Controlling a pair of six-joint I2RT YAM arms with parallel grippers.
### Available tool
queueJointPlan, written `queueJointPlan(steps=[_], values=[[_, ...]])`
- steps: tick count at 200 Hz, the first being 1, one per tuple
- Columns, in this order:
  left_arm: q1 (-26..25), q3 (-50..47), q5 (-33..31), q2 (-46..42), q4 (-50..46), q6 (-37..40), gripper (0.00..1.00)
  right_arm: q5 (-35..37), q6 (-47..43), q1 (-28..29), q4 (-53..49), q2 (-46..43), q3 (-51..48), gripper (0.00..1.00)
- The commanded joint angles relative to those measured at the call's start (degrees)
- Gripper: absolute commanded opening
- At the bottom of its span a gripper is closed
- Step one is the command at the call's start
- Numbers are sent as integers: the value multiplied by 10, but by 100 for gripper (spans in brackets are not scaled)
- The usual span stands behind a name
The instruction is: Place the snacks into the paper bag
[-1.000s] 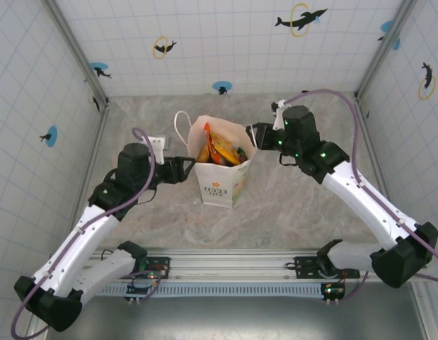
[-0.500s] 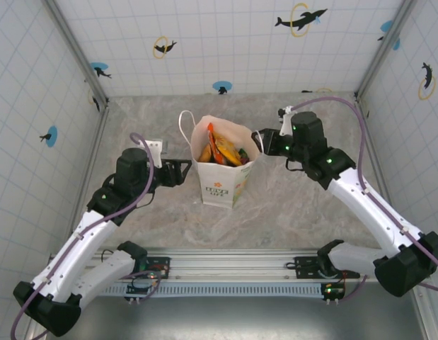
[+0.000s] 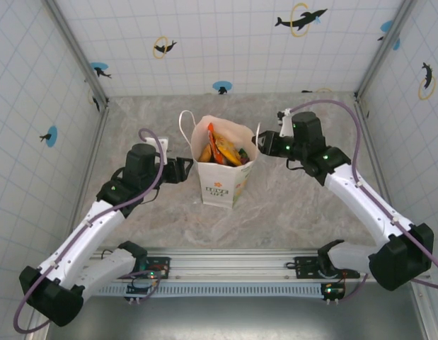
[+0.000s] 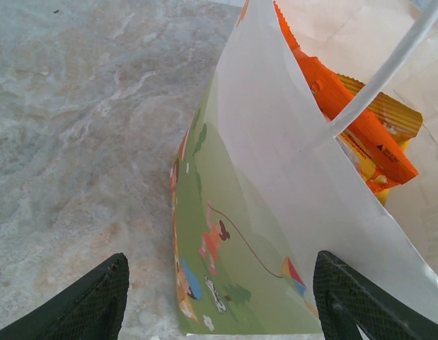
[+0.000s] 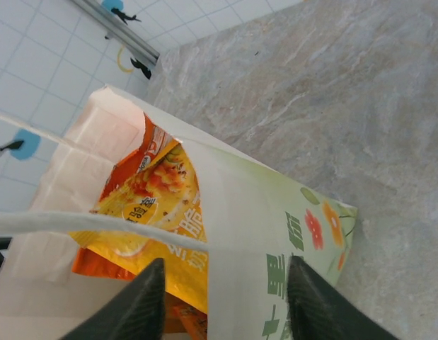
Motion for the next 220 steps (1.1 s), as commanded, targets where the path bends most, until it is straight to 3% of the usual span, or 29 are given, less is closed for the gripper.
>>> queueJointPlan(steps=[1,32,57,76,110,142,220], values=[[1,14,-17,8,21,0,70,-39,11,-11,50,-2,-16,51],[0,7,-77,3,21,-33,69,-69,23,-26,85,-31,-46,52],[0,4,-195,-8,-7,-79,69,-72,35,-48,118,-72,-82,53],[0,-6,-218,-4,-6,-81,69,-60,39,-75,119,-101,-106,52],[1,-32,-214,37,27,-82,69,42,41,-91,59,-121,-139,49],[8,-51,-179,94,78,-88,67,75,60,-77,56,-108,-191,47],[10,-98,-105,152,176,-109,64,144,131,70,181,-18,-259,44]])
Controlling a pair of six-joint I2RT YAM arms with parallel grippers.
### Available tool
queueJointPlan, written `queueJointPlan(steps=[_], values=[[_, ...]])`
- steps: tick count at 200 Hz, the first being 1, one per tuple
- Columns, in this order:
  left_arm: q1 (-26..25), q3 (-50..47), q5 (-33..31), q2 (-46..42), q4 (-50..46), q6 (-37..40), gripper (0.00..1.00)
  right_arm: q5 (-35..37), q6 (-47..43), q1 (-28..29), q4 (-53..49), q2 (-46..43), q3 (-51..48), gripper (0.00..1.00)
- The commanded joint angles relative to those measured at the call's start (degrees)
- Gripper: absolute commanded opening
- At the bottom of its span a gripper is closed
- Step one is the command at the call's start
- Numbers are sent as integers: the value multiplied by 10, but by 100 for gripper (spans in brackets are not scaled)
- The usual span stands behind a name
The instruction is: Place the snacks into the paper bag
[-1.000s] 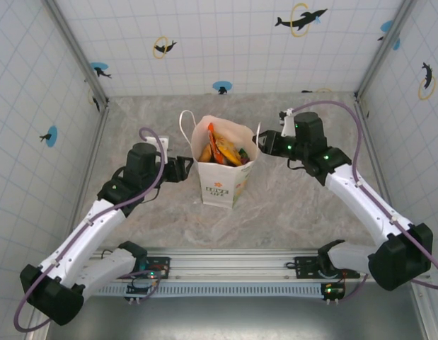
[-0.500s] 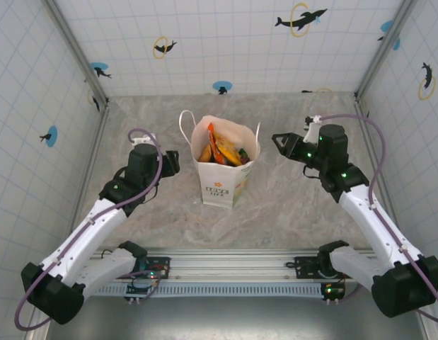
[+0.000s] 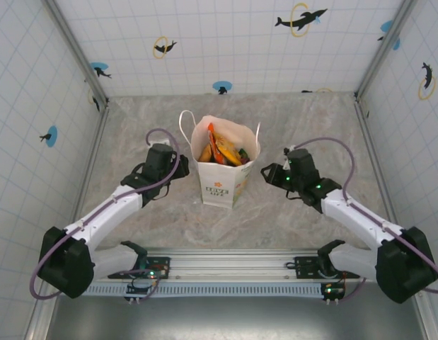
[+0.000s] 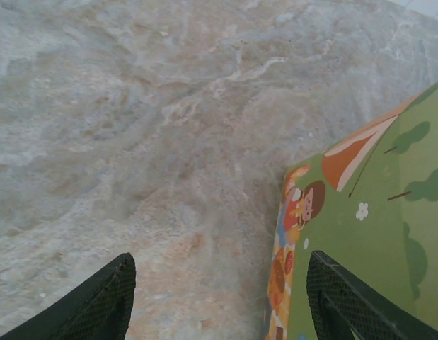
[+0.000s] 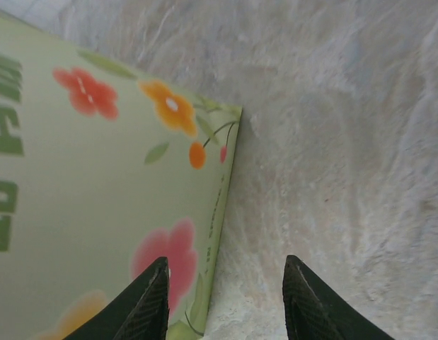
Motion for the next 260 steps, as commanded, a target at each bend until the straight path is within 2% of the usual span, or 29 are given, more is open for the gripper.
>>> queueJointPlan(steps=[1,34,52,90,136,180,231,260], values=[[3,-28,38,12,48,-18,64,37,25,29,68,28,-4,44],[3,-40,78,39,94,-27,61,48,23,51,85,78,29,43],[0,-44,102,47,113,-39,60,51,26,73,128,102,44,43],[-13,-52,132,63,159,-53,58,53,19,97,133,158,91,42],[-61,-36,156,107,196,-53,56,64,-10,104,105,193,144,41],[-79,-16,141,123,193,-57,56,78,-42,104,54,196,176,41],[-78,-11,29,60,78,-39,66,95,-61,84,29,145,154,45],[-60,-41,-14,7,40,-42,67,92,-62,70,32,115,132,46]])
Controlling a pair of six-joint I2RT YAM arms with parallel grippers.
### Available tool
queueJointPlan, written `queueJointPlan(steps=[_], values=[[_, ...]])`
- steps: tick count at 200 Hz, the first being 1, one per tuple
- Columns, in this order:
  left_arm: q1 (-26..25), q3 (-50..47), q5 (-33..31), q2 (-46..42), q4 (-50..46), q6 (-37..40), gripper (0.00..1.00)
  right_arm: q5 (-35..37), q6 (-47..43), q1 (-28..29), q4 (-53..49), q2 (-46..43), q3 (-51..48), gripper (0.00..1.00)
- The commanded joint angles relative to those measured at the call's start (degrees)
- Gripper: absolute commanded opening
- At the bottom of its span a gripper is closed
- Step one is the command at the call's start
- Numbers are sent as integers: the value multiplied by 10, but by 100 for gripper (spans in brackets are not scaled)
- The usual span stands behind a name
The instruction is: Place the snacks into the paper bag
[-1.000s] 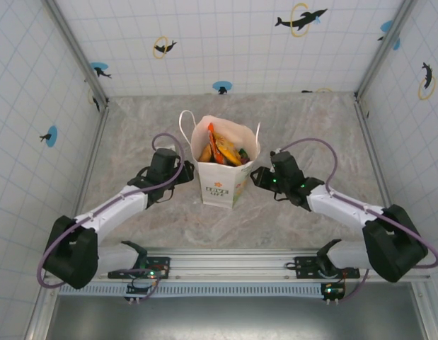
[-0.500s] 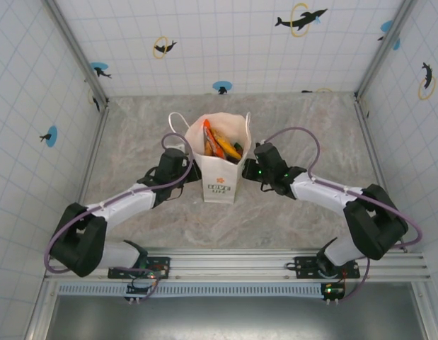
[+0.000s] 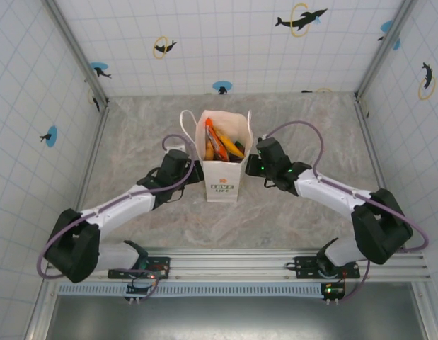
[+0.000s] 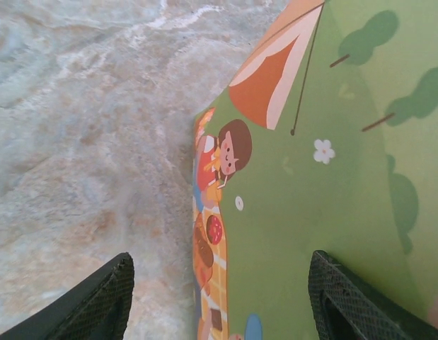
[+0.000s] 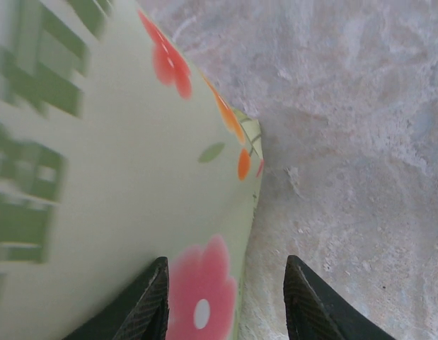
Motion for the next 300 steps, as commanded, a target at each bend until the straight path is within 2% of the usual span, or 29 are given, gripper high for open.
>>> queueJointPlan(steps=[1,32,63,67,81,90,92,93,94,97,104,107,139,159,177,194,204,216,249,263,277,287,296,300], values=[[10,-16,-35,-45,-50,13,67,-17,-9,-7,29,-40,-10,46],[44,-49,-59,-101,-60,11,69,-21,-11,-20,29,-63,-26,46],[100,-74,-65,-146,-64,18,70,-8,-14,-35,28,-93,-47,47],[125,-77,-67,-151,-61,21,71,-6,-17,-38,28,-99,-51,48],[164,-91,-76,-164,-45,30,76,14,-32,-52,33,-124,-74,53],[187,-100,-96,-167,-34,35,79,34,-44,-64,37,-142,-94,70],[193,-101,-101,-166,-30,36,79,40,-45,-67,36,-147,-98,79],[194,-102,-103,-166,-28,37,80,43,-45,-69,36,-149,-101,90],[196,-103,-106,-166,-26,38,80,47,-45,-70,36,-151,-104,95],[203,-106,-114,-166,-21,41,84,57,-46,-76,35,-158,-111,100],[214,-112,-132,-165,-7,55,95,78,-46,-91,36,-174,-130,99],[218,-117,-142,-164,1,61,97,85,-48,-97,39,-181,-141,99],[232,-188,-246,-153,122,140,98,116,-96,-185,123,-238,-262,99],[236,-286,-268,-147,286,254,98,135,-162,-230,222,-257,-349,99],[240,-365,-293,-127,420,290,98,155,-205,-268,295,-249,-413,99],[255,-400,-288,-87,475,286,98,143,-239,-303,373,-222,-460,100],[256,-419,-281,-66,525,294,98,109,-232,-338,335,-209,-440,100],[259,-420,-260,-47,563,310,98,84,-260,-359,354,-193,-439,100],[270,-431,-222,82,798,366,98,57,-305,-396,519,-147,-499,100],[279,-413,-189,136,833,375,98,48,-314,-412,587,-111,-516,100],[293,-422,-161,103,782,355,98,20,-306,-435,624,-79,-508,100],[305,-456,-132,135,873,351,98,1,-308,-441,648,-59,-503,100],[306,-479,-130,191,1014,367,98,-28,-289,-454,647,-36,-487,100],[306,-485,-129,198,1032,369,98,-39,-283,-457,642,-28,-479,100]])
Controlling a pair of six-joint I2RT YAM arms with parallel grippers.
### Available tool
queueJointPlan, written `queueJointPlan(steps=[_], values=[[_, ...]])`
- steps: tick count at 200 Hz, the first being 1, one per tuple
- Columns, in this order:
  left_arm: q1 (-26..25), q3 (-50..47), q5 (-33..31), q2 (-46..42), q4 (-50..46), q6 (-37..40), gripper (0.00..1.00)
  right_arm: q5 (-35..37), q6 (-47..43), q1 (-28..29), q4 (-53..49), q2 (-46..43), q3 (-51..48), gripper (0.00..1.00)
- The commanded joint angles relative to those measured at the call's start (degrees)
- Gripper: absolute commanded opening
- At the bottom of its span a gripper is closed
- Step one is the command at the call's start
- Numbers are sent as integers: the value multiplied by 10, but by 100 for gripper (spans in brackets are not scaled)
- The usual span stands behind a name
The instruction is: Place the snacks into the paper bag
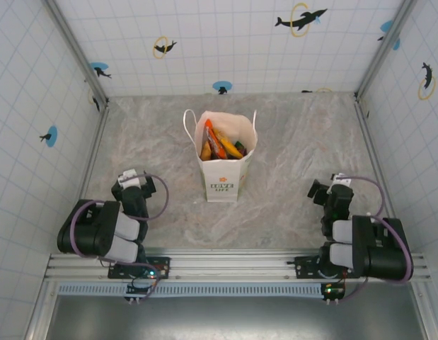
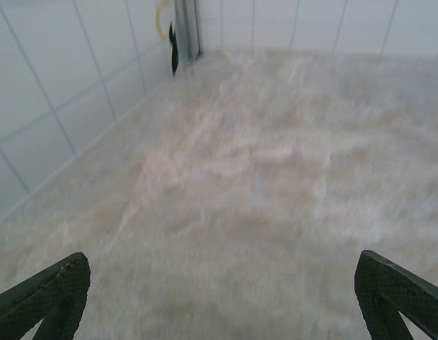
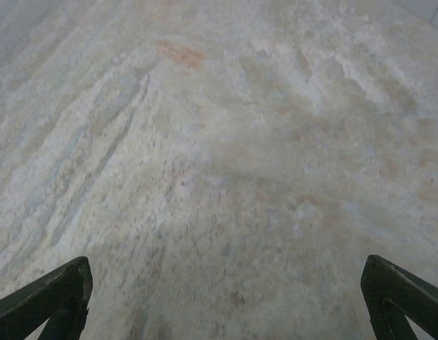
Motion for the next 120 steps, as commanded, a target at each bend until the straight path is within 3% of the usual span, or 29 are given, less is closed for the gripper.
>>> queueJointPlan(steps=[1,14,27,39,61,78,91,108,120], values=[[10,-105,50,65,259,21,98,-72,10,-20,96,43,12,100],[13,-86,39,17,132,-2,98,-93,22,-19,146,74,7,100],[25,-17,11,31,35,-25,98,-127,-8,-6,188,93,1,100],[55,-21,61,17,9,-47,98,-96,-29,19,177,86,-6,100],[53,-23,54,20,21,-43,98,-44,-62,62,372,152,-63,100],[49,-18,52,21,16,-36,98,9,-68,80,250,113,-34,100],[48,-19,51,19,10,-36,98,23,-61,80,262,141,-17,100],[48,-18,51,20,13,-36,98,-17,-48,59,207,124,-6,100],[47,-17,51,19,8,-35,98,-10,-51,62,234,133,-11,100]])
